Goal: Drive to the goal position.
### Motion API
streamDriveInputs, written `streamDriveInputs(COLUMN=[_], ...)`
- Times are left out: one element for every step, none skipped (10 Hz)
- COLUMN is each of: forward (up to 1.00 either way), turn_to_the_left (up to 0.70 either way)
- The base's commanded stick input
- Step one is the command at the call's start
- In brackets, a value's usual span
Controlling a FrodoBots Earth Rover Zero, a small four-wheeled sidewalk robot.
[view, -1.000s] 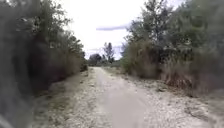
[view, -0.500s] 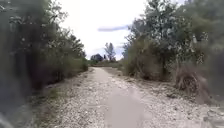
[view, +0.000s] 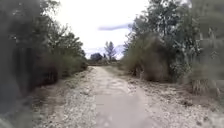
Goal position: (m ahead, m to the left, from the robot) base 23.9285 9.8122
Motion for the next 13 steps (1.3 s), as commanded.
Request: streamDriveInputs(forward=[0.7, 0.7, 0.7, 0.7, 0.7, 0.7, 0.7, 0.7, 0.7, 0.7, 0.7, 0.7, 0.7], turn_to_the_left=[0.0, 0.0, 0.02, 0.2, 0.35, 0.35, 0.2, 0.01, 0.0, 0.0, 0.0, 0.0, 0.0])
